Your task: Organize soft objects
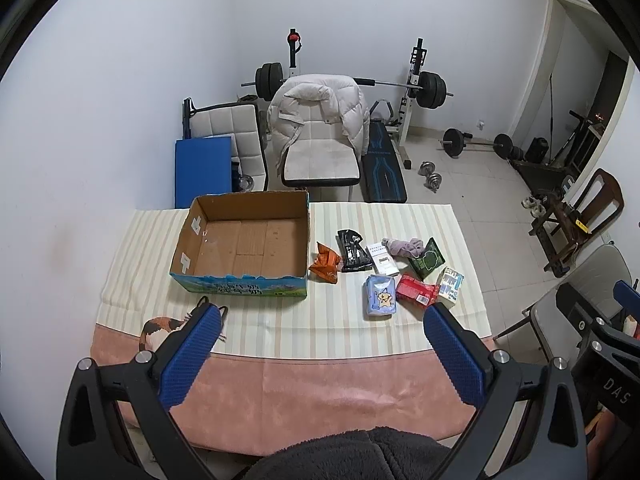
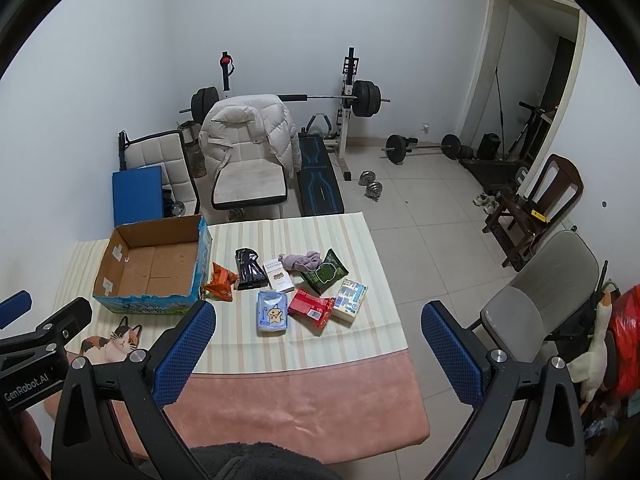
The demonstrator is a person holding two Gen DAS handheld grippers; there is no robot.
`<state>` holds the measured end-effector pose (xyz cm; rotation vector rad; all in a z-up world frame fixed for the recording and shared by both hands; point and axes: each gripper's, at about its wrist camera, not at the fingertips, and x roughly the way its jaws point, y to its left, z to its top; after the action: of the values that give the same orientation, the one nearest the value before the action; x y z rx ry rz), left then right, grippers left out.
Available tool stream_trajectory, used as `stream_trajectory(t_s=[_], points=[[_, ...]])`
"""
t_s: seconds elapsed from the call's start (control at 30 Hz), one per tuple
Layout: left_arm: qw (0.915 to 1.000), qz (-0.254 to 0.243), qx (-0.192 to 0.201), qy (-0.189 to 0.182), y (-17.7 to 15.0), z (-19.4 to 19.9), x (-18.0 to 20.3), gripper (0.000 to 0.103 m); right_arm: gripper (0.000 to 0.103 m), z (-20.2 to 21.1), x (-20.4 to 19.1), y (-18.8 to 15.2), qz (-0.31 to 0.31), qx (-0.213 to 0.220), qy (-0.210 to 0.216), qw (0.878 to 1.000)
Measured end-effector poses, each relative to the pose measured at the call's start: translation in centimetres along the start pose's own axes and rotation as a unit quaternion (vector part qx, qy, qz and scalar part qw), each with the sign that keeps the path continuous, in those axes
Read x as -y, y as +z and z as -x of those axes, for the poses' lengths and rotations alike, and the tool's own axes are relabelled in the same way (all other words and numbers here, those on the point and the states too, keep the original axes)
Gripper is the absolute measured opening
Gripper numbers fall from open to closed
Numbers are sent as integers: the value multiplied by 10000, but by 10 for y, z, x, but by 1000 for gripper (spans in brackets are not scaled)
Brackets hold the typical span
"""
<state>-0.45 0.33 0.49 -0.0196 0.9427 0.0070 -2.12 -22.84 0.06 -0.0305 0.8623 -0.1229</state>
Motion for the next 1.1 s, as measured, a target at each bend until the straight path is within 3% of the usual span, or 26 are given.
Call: stream_trajectory(t_s=[1.1], points=[[10000,3,10,-20,6,2,-4,103,103,2,-5,2,38,22,-1,10000]])
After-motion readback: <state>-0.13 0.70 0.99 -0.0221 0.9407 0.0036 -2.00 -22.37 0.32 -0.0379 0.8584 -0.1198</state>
